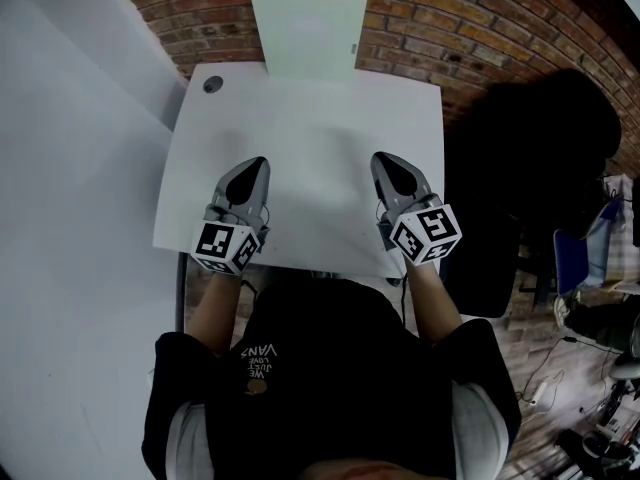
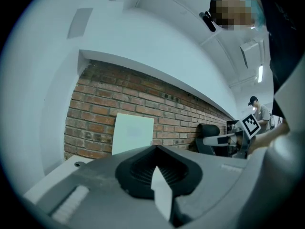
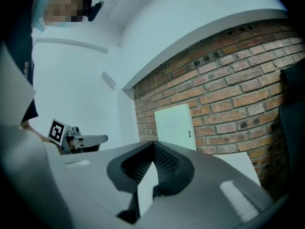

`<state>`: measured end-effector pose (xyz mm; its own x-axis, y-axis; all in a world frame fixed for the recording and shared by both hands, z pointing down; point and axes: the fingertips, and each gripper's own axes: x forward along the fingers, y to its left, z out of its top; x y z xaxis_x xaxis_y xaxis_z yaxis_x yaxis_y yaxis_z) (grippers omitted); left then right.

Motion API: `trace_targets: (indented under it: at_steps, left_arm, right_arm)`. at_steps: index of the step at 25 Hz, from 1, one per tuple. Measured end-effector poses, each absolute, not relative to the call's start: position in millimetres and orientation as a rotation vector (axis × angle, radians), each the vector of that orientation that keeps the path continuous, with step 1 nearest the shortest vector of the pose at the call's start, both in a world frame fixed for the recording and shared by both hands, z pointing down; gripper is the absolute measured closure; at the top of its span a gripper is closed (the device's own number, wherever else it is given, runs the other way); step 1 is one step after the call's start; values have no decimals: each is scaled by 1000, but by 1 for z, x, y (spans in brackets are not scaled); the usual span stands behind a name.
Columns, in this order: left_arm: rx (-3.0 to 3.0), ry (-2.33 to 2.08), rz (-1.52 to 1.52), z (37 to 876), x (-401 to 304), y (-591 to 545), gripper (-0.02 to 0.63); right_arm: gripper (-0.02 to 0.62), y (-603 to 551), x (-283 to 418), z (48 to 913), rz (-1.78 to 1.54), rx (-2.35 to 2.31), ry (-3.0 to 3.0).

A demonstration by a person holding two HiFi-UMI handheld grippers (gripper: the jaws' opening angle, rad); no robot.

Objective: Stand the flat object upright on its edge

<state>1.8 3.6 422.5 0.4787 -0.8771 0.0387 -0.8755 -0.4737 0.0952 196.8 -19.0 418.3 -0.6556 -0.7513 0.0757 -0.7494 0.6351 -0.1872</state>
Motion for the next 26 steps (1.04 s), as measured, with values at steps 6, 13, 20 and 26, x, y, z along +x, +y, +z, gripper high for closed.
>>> trace_targets:
  at_steps: [6, 13, 20, 26]
  left_arm:
    - [2608, -1547, -23, 429, 4, 13, 606]
    - [2604, -1533, -13, 432, 6, 20, 606]
    - [2593, -1536, -30, 431, 3, 23, 606]
    - [2569, -1549, -38, 433, -2, 25, 606]
  right_arm:
    - [595, -9, 195, 426, -325, -1287, 2846]
    - [595, -4, 197, 428, -330, -1298, 2843]
    - [595, -3, 194, 425, -329, -1296, 2844]
    - [595, -2, 189, 427, -332, -1288, 2856]
